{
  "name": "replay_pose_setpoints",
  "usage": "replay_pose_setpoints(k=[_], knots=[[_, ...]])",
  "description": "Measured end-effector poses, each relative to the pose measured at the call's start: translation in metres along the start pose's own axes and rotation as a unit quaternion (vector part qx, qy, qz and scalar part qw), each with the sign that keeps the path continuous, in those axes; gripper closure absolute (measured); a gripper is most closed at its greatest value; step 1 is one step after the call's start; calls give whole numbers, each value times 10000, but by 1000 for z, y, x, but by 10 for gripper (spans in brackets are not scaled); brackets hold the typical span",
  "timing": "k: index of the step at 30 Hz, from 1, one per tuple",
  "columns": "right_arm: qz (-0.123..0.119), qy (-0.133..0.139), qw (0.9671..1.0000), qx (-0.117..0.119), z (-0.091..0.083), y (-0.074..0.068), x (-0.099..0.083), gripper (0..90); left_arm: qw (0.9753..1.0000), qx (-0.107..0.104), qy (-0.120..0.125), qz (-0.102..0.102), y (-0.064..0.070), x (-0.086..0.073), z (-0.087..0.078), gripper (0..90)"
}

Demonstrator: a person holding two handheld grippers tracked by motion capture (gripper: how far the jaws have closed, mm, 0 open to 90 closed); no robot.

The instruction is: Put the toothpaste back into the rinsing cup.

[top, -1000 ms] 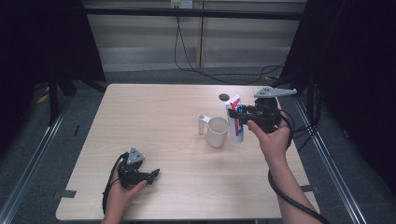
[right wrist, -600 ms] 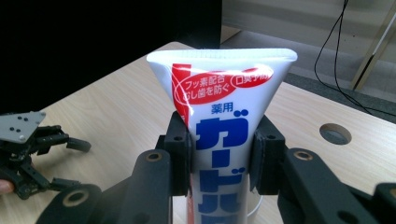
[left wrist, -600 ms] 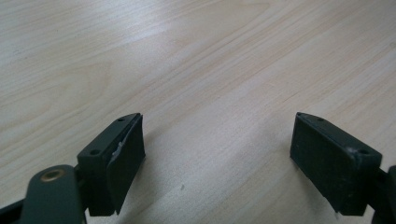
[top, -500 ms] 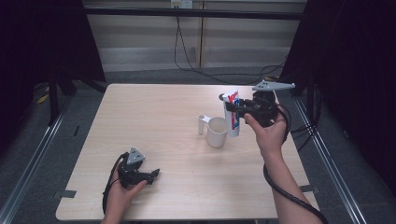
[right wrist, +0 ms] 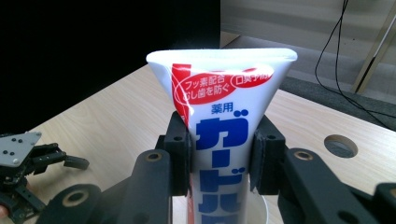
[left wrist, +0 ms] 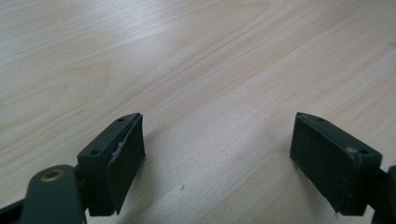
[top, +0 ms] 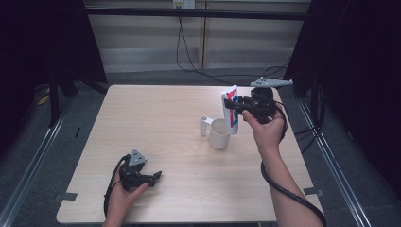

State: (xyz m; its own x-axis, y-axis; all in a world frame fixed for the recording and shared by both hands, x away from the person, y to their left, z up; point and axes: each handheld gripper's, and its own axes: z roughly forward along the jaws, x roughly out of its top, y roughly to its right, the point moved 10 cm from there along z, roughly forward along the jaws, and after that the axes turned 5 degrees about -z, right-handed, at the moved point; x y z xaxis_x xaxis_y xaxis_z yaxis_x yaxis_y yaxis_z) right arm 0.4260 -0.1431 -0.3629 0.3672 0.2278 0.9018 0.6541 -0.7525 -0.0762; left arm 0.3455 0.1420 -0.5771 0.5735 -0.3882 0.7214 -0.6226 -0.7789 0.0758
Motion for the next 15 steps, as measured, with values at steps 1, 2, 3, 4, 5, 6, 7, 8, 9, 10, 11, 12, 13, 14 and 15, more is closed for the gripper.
replay_pose_setpoints(k=[1,2,3,4,5,6,7,8,9,10,11,12,13,14,15], knots=[[55,9,10000,-2,2,1,1,655,10000,1,-2,2,0,0,0,176],[55,9,10000,-2,2,1,1,655,10000,1,-2,2,0,0,0,176],[57,24,10000,-10,4,2,1,654,10000,1,-1,2,0,0,0,175],[82,36,10000,-23,5,3,2,654,10000,1,-1,1,0,0,0,176],[85,38,10000,-32,6,3,2,654,10000,1,-1,1,0,0,0,176],[95,42,9999,-39,7,4,2,654,10000,1,-1,4,0,0,0,176],[107,52,9999,-52,7,4,2,654,10000,2,-2,3,0,0,0,176],[114,50,9999,-49,8,4,2,654,10000,-7,2,5,0,0,0,176],[120,53,9999,-54,10,5,2,653,10000,-7,2,5,0,0,0,176],[131,62,9999,-74,10,5,2,653,10000,18,-7,18,0,0,0,177],[135,69,9999,-76,11,6,2,653,10000,22,-9,24,0,0,0,178],[152,61,9998,-79,12,6,1,653,10000,19,-10,24,0,0,0,179],[132,52,9999,-91,13,7,1,654,10000,21,-9,23,0,0,0,179],[130,49,9998,-111,14,7,0,654,10000,18,-11,23,0,0,0,178],[124,41,9998,-135,15,8,0,654,10000,18,-11,23,0,0,0,179]])
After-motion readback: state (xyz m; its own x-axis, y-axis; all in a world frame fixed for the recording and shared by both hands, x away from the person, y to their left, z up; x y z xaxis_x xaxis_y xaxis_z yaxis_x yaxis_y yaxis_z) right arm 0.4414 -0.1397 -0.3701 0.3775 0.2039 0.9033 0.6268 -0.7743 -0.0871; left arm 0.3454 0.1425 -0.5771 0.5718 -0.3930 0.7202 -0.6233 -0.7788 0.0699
